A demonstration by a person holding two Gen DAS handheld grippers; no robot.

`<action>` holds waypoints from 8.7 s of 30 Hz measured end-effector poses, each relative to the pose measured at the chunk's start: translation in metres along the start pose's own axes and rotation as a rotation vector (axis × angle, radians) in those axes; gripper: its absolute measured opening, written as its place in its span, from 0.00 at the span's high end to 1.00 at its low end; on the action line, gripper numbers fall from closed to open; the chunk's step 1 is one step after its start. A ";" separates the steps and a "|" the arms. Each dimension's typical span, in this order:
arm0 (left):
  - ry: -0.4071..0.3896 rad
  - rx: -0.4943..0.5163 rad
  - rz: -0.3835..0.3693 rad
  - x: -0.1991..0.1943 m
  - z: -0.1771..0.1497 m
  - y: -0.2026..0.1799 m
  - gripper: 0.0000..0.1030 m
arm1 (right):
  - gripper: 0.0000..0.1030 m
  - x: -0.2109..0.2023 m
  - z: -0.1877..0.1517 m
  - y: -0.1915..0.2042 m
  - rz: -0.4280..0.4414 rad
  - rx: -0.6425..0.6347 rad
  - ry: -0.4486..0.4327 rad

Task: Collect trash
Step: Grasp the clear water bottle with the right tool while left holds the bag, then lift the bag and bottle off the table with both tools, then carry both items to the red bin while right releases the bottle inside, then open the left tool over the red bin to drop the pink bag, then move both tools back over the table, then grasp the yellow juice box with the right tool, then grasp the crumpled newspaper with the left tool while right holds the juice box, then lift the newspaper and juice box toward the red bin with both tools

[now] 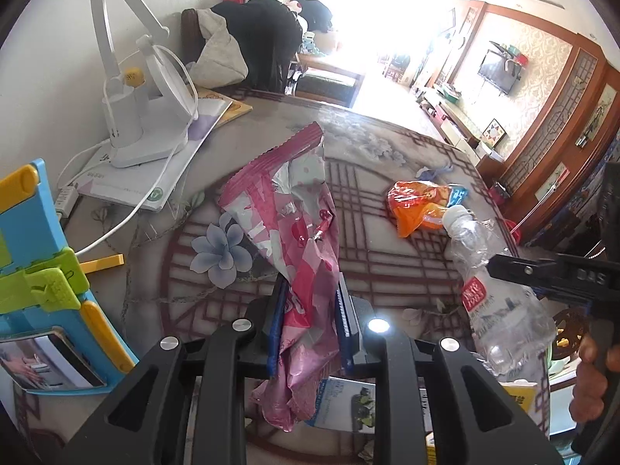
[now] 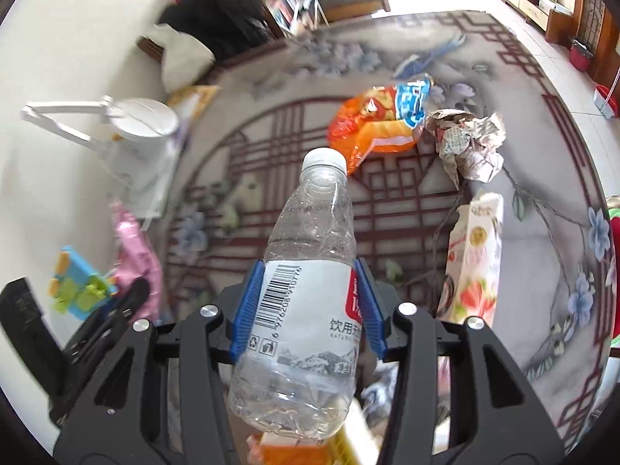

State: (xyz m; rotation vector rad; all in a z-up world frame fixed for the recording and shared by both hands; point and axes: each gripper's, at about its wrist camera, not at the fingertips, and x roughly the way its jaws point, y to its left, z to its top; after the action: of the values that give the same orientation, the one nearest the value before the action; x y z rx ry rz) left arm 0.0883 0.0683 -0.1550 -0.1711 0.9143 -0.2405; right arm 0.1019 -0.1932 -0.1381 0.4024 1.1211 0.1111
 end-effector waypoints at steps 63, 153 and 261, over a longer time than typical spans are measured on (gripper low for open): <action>-0.075 0.074 0.038 -0.038 -0.036 -0.210 0.80 | 0.55 -0.124 -0.035 -0.152 0.218 0.015 -0.096; 0.018 0.163 -0.113 -0.038 -0.054 -0.163 0.31 | 0.32 -0.143 -0.086 -0.169 -0.165 0.108 -0.226; -0.034 0.057 -0.110 -0.040 -0.059 -0.212 0.65 | 0.66 -0.144 -0.096 -0.154 0.033 0.004 -0.175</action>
State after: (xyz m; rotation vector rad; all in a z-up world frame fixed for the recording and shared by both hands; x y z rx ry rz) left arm -0.0107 -0.1264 -0.1072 -0.1723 0.8649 -0.3638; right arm -0.0638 -0.3519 -0.1075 0.4265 0.9427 0.1005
